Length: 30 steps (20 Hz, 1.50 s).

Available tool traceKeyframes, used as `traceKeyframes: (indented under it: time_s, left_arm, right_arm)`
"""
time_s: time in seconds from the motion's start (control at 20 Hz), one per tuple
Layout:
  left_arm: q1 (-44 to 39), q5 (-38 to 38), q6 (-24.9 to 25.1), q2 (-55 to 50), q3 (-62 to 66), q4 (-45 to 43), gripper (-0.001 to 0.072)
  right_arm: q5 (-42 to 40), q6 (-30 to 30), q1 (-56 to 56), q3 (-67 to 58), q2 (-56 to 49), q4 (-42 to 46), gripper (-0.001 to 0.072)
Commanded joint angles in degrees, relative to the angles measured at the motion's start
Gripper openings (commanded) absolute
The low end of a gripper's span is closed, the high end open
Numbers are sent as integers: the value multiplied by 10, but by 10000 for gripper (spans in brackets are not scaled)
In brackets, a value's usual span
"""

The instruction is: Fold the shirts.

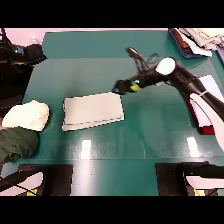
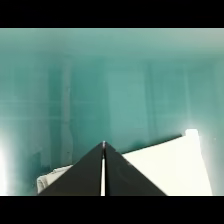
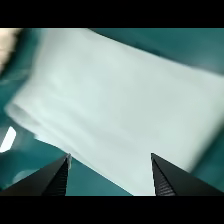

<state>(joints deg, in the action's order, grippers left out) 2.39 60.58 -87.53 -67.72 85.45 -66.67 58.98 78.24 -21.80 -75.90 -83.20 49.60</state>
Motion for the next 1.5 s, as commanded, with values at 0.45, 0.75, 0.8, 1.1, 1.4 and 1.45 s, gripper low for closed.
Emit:
traceKeyframes:
  time_s: [0.45, 0.75, 0.8, 1.1, 1.4, 1.45]
  left_arm:
    - [1, 4, 10, -8, 0, 23, 24]
    - [-64, -28, 10, -8, 0, 25, 23]
    - [-81, -33, 10, -8, 0, 23, 23]
    - [-144, -45, 10, -8, 0, 24, 23]
    - [-188, -64, 10, -8, 0, 24, 23]
    - [-196, -73, 10, -8, 0, 24, 23]
  right_arm:
    - [-35, -54, 7, 49, -201, -235, 562]
    - [-65, -55, -61, -73, -255, -236, 16]
    - [-59, -54, -51, -92, -250, -219, 16]
    - [-13, -21, 129, -124, -126, -56, 16]
    - [-16, -20, 400, -124, -20, -10, 16]
    - [-18, -20, 443, -124, -13, -10, 16]
